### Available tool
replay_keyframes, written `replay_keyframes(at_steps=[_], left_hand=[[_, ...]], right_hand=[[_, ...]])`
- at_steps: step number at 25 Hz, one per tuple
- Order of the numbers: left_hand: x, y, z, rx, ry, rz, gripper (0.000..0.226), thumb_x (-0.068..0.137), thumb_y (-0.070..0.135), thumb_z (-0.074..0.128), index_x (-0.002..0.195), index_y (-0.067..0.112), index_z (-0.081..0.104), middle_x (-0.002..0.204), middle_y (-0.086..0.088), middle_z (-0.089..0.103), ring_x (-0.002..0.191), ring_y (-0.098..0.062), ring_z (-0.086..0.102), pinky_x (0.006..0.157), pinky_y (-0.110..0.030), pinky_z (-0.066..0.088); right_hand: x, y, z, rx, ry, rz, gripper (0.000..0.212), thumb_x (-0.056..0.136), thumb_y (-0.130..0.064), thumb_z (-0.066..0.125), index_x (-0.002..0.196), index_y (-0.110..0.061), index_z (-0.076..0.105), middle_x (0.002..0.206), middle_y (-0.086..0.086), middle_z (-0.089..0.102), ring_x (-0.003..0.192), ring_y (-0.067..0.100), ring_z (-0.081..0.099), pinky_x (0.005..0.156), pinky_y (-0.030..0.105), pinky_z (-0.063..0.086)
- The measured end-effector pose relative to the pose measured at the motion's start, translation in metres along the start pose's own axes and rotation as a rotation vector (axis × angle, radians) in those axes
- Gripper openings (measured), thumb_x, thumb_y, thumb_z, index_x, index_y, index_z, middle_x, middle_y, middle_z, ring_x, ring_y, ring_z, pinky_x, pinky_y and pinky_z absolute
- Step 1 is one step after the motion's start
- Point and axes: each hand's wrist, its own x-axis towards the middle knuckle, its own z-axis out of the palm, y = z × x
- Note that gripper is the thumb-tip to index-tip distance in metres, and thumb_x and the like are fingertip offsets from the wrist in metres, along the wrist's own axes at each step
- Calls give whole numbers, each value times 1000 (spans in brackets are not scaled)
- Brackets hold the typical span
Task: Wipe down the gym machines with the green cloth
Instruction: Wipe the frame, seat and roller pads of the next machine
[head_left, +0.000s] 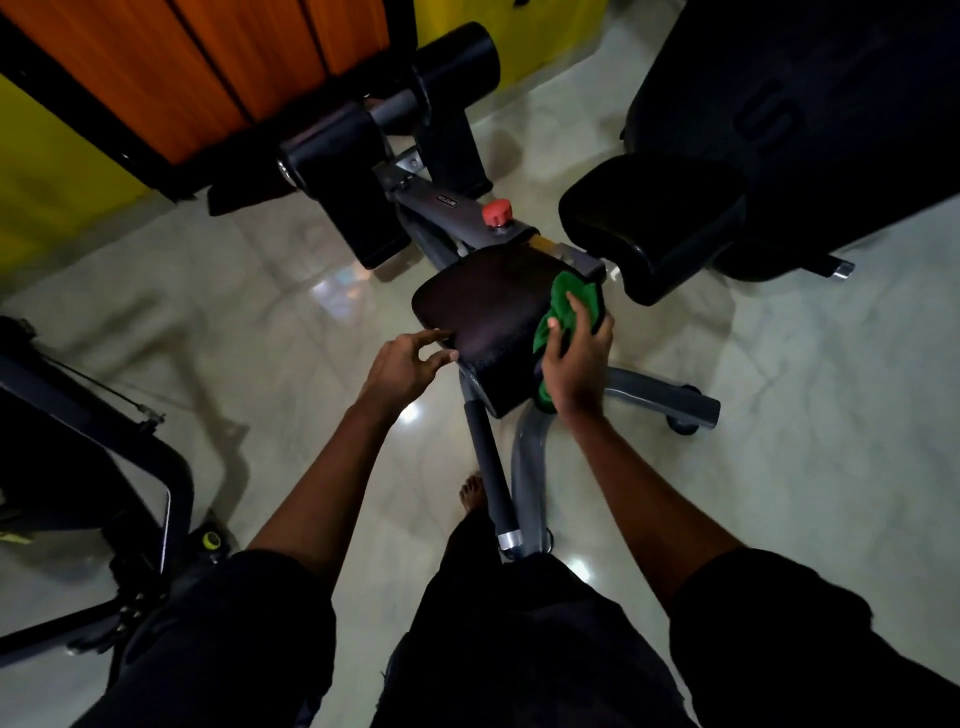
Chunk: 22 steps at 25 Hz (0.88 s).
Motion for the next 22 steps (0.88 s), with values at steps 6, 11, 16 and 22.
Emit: replay_keyframes(at_steps=[6, 11, 16, 22], left_hand=[[9, 17, -7, 25, -105, 33, 61, 89, 48, 67, 142, 21, 53, 144, 1, 55, 128, -19, 53, 101, -28, 39], [12, 27, 0, -80, -228, -68, 77, 91, 49, 65, 155, 20, 32, 160, 4, 29, 146, -12, 28, 111, -22, 23], [14, 31, -4, -37, -268, -70, 76, 93, 49, 61, 156, 20, 28, 161, 5, 26, 146, -13, 28, 114, -28, 23], [15, 33, -11, 7, -297, -65, 75, 91, 53, 62, 154, 25, 32, 160, 8, 29, 145, -12, 29, 120, -36, 24]], right_hand=[[-40, -15, 16, 33, 9, 134, 55, 99, -50, 46, 149, -27, 42, 151, 24, 34, 133, 43, 41, 106, 55, 44], [-38, 2, 9, -12, -38, 2, 57, 100, -54, 44, 152, -32, 34, 157, 23, 28, 139, 42, 39, 106, 54, 43], [17, 4, 3, 121, 119, 205, 54, 97, -51, 48, 147, -30, 46, 141, 17, 45, 123, 38, 52, 98, 46, 49], [-38, -16, 22, 248, 135, 372, 55, 100, -45, 48, 150, -23, 44, 148, 23, 39, 129, 40, 48, 100, 44, 46]])
